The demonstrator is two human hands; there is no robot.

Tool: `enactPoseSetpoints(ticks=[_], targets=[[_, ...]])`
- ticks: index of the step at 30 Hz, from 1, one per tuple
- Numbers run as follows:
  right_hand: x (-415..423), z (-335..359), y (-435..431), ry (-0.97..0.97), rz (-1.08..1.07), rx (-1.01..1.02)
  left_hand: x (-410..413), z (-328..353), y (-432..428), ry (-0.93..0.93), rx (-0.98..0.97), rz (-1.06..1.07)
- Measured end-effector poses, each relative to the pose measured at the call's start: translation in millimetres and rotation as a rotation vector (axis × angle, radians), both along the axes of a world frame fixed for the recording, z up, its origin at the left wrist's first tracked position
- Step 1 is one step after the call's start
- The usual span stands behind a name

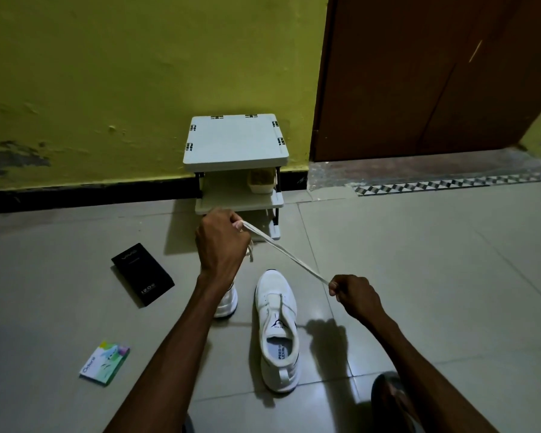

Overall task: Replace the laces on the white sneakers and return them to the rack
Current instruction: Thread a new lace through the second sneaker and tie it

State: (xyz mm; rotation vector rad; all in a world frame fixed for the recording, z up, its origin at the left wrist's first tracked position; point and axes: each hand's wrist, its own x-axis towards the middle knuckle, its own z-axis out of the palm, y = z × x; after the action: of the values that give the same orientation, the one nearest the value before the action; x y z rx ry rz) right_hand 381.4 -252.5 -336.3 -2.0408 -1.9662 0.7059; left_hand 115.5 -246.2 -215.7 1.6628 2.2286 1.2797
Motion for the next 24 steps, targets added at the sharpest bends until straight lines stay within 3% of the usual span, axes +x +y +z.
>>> enactPoseSetpoints(ticks=[17, 24], targets=[[19, -28, 2, -0.027, -0.013, 0.092, -6, -9, 10, -0.021, -0.011, 0.042], [29, -23, -9, -0.634, 0.112, -0.206, 29, -26, 5, -0.067, -0.24, -0.404]])
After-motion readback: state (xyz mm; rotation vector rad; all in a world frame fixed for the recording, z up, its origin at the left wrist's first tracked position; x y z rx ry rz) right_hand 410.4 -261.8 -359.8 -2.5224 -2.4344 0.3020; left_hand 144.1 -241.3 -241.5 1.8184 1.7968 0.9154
